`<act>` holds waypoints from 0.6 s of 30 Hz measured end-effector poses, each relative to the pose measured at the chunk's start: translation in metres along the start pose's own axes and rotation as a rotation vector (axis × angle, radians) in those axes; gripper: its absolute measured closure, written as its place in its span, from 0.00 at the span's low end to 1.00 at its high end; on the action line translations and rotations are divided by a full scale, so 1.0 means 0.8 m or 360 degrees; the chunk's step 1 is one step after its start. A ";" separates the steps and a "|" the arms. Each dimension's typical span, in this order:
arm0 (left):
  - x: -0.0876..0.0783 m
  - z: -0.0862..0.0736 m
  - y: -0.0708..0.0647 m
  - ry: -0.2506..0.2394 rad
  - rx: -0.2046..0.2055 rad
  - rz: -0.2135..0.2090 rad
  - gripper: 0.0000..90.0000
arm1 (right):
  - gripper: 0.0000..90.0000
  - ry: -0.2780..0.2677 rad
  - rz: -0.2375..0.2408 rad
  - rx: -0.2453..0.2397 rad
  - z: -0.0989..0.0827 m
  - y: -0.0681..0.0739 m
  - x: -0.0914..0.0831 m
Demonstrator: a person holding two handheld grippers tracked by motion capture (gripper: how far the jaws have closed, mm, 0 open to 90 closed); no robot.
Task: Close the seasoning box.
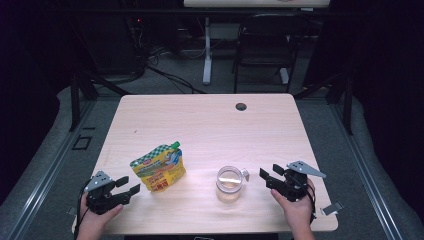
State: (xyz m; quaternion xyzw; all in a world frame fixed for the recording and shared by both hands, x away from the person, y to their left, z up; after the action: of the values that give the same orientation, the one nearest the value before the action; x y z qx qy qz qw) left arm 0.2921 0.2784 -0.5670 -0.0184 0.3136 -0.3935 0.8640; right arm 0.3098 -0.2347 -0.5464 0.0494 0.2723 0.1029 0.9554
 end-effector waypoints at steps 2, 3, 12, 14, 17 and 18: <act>0.001 -0.002 0.001 0.0023 0.0015 0.0023 0.44 | 0.43 0.0026 -0.0002 -0.0007 -0.002 -0.001 0.002; 0.002 -0.003 0.002 0.0038 0.0022 0.0035 0.44 | 0.43 0.0038 0.0001 -0.0007 -0.002 -0.001 0.003; 0.011 -0.008 0.013 0.0125 0.0006 0.0097 0.44 | 0.42 0.0198 -0.0031 -0.0002 -0.014 -0.010 0.019; 0.011 -0.008 0.016 0.0119 -0.0015 0.0107 0.44 | 0.42 0.0222 -0.0036 -0.0017 -0.016 -0.011 0.022; 0.013 -0.008 0.021 0.0109 -0.0054 0.0126 0.44 | 0.42 0.0248 -0.0046 -0.0039 -0.018 -0.011 0.026; 0.014 -0.008 0.023 0.0102 -0.0073 0.0128 0.44 | 0.42 0.0250 -0.0049 -0.0041 -0.018 -0.011 0.027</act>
State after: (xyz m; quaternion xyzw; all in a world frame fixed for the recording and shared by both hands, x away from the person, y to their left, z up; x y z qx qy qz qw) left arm 0.3062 0.2847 -0.5829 -0.0129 0.3504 -0.3517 0.8679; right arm 0.3218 -0.2381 -0.5710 0.0248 0.3457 0.0952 0.9332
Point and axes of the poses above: each handheld gripper's, and its own axes: x roughly forward along the jaws, z roughly out of its top, y roughly to its left, the point moved 3 cm from there along x, roughly forward along the jaws, and after that the axes turned 13 degrees about -z, right-handed, at the moved point
